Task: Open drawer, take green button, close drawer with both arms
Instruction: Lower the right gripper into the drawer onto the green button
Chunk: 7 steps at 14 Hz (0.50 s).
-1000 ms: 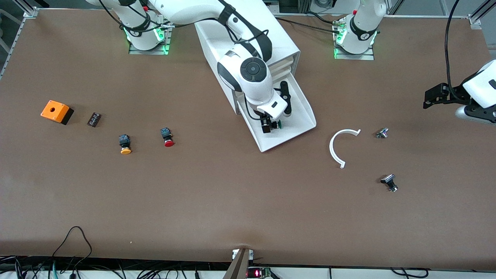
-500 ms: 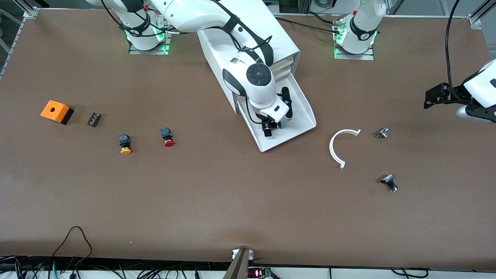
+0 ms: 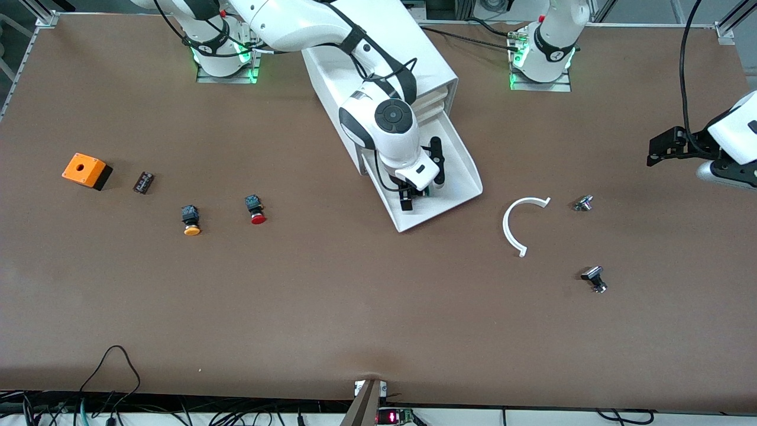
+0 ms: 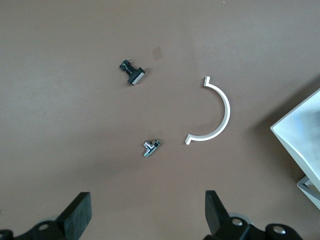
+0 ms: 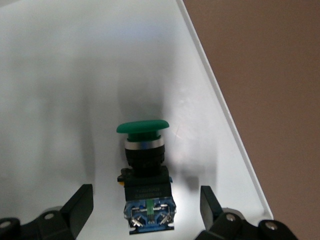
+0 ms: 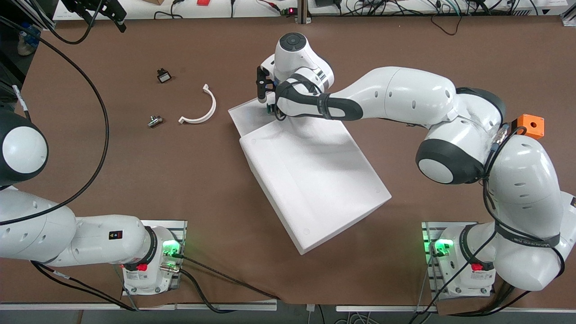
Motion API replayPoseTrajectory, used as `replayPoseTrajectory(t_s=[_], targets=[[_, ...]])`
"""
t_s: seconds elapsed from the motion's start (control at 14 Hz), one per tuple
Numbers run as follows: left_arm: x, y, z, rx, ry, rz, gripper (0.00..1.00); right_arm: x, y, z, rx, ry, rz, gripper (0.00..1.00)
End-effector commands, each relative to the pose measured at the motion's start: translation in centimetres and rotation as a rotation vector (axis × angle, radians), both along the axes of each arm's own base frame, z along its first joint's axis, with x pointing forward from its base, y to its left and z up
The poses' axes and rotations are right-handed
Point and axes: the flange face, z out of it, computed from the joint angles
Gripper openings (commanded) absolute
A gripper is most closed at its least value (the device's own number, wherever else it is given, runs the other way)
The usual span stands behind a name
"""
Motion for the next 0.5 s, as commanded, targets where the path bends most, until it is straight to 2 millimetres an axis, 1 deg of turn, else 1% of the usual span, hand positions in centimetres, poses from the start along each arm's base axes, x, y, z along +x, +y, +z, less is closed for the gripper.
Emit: replayPoseTrajectory(t_s=[0.0,0.07,0.14,0.21,0.43], targets=[[0.26,-0.18,0.57,-0.012,-0.005,0.005,1.0,0.16,0.49,-0.23,0.005,-0.017,-0.01,0.88],[0.25,-0.18,0.5,-0.012,-0.003,0.005,1.0,0.17,0.49,-0.23,0.004,-0.018,-0.005,0.78],[0.22,-0.18,0.48,-0.012,0.0,0.005,1.0,0.2,0.52,-0.04,0.006,-0.02,-0.005,0.7],[0.23,-0.18,0.55,-0.012,-0.002,0.005,1.0,0.22,0.55,0.03,0.007,-0.021,-0.005,0.65],[0.21,-0.18,0.54,-0.012,0.0,0.005,1.0,0.04,0.9,0.2,-0.001,-0.058,0.022,0.44]])
